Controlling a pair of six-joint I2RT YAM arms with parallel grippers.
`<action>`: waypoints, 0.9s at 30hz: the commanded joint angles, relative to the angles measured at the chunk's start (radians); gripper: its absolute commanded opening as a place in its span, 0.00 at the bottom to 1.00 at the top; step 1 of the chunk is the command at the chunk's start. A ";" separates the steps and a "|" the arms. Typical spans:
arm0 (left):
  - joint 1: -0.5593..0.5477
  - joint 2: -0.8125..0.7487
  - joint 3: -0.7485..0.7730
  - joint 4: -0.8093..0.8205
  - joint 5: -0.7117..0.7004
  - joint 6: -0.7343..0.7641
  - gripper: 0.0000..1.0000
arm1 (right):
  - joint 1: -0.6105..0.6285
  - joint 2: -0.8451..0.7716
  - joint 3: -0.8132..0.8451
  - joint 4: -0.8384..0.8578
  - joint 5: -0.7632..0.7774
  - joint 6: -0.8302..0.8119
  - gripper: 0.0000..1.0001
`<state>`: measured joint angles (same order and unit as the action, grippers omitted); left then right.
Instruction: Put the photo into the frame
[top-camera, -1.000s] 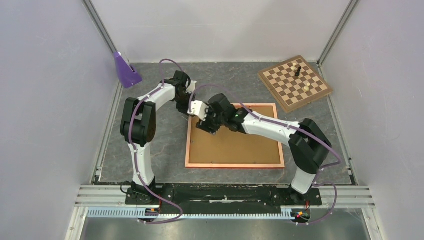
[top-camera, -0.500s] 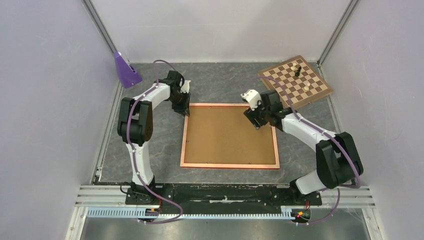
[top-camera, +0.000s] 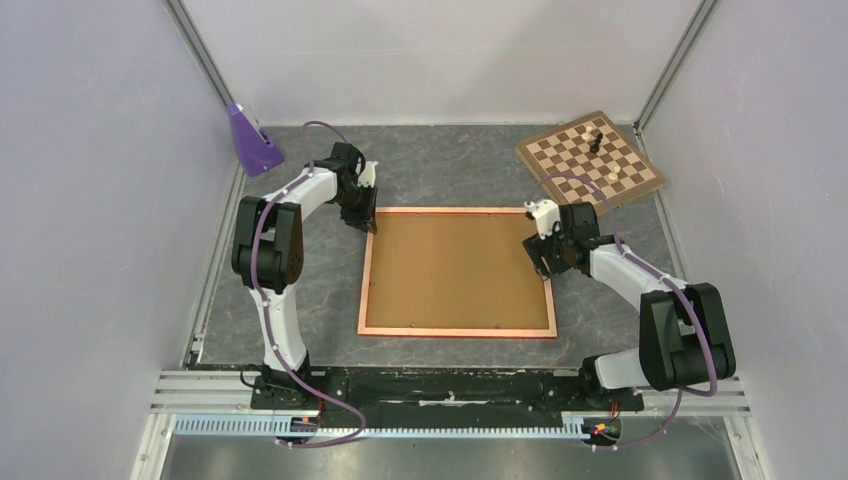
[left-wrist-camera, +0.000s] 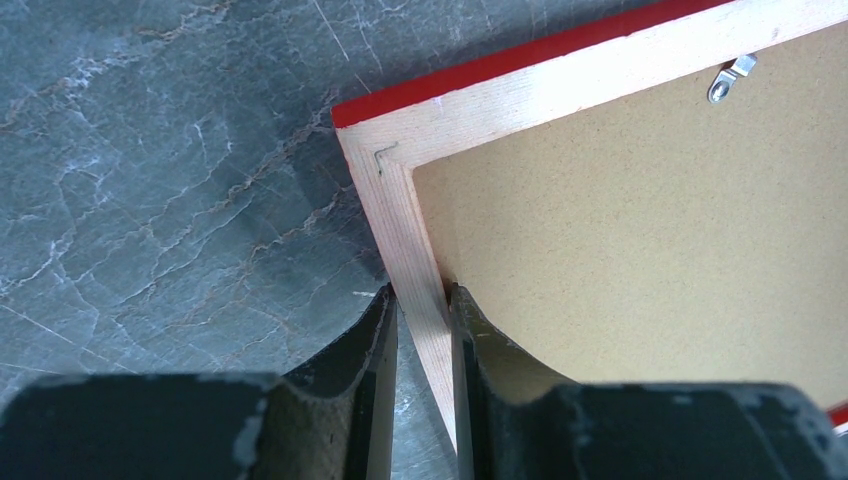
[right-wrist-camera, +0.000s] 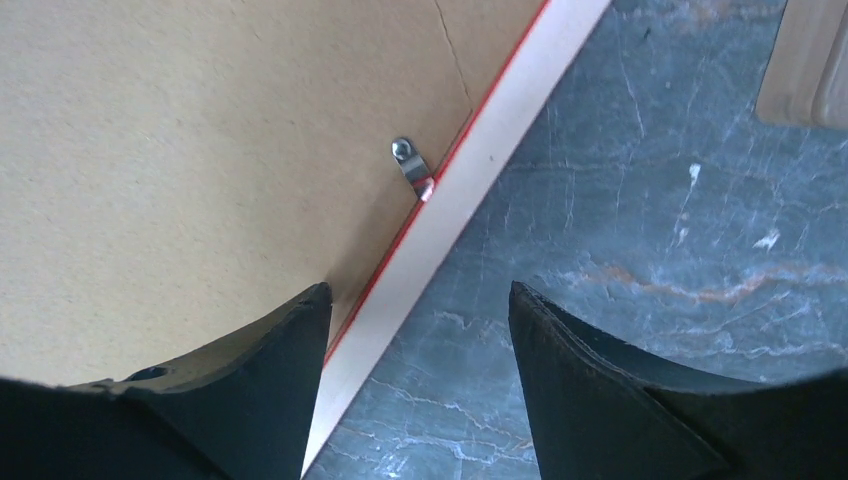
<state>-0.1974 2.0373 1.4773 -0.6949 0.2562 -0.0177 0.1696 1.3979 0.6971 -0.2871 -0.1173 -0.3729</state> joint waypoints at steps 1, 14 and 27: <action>0.013 -0.030 -0.022 -0.012 -0.025 0.015 0.02 | -0.037 -0.023 -0.036 -0.017 -0.045 0.006 0.67; 0.018 -0.058 -0.028 -0.008 -0.055 0.041 0.02 | -0.117 0.060 -0.024 -0.017 -0.185 0.023 0.34; 0.017 -0.008 0.082 -0.075 -0.035 0.119 0.02 | -0.118 0.006 -0.063 -0.026 -0.296 -0.034 0.29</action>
<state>-0.1963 2.0399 1.5017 -0.7464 0.2279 0.0078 0.0486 1.4181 0.6666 -0.2737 -0.3832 -0.3481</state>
